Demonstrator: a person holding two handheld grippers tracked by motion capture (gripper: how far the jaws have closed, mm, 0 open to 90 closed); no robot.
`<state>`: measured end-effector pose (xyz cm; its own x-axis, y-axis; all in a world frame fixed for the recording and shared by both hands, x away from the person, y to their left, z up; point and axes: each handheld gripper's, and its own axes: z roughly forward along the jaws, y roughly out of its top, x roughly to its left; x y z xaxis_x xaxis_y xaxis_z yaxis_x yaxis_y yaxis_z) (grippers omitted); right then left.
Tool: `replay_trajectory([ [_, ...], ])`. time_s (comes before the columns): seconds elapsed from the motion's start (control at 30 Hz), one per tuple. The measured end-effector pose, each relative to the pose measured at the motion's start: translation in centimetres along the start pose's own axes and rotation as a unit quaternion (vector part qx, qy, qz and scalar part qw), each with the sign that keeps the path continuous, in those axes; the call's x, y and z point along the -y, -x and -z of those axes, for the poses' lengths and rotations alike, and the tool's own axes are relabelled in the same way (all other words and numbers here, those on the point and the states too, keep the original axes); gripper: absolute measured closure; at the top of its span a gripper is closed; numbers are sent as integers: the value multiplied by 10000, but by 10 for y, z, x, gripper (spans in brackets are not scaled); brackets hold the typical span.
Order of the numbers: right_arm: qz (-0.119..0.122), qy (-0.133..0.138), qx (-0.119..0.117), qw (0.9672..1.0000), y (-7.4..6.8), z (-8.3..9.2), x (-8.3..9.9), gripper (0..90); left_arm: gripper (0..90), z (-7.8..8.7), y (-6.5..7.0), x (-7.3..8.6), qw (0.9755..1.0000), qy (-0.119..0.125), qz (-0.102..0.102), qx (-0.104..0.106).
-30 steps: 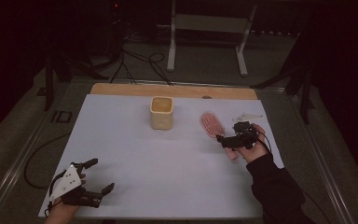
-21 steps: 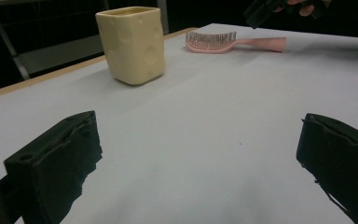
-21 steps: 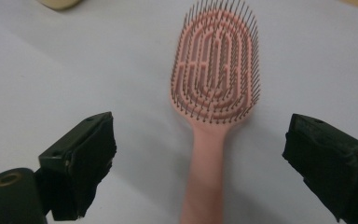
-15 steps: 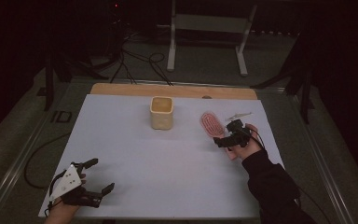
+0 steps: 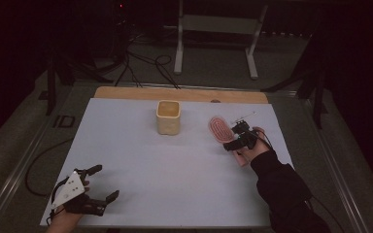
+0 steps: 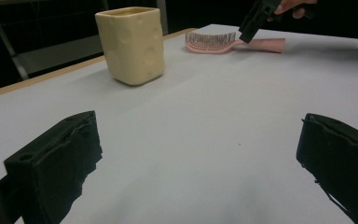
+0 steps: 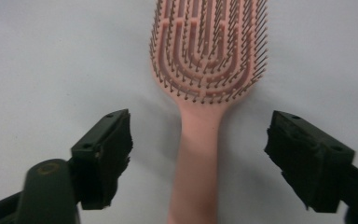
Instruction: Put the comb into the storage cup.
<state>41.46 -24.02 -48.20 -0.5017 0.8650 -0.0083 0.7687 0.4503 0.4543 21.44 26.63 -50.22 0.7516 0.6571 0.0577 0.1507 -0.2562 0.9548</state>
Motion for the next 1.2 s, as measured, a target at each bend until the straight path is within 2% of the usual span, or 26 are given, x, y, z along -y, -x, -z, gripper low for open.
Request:
replay_trajectory([
  [0.2,65,-376,1,9993,-2,-5,-8,250,0,0,0,0,10000,6,11,5],
  [0.3,26,-491,81,9988,-2,-6,-11,312,0,0,0,0,10000,4,15,12],
  [0.47,-131,-670,19,9977,3,-8,-17,362,0,0,-1,1,10000,3,54,13],
  [0.7,-129,-1019,-49,9947,3,-11,-23,449,0,0,-1,0,10000,7,54,13],
  [0.93,-50,-1387,92,9903,-1,-19,-28,519,0,1,-1,0,10000,15,68,5],
  [1.2,-90,-1597,97,9871,-2,-26,-31,594,0,1,-2,1,10000,-8,68,8],
])
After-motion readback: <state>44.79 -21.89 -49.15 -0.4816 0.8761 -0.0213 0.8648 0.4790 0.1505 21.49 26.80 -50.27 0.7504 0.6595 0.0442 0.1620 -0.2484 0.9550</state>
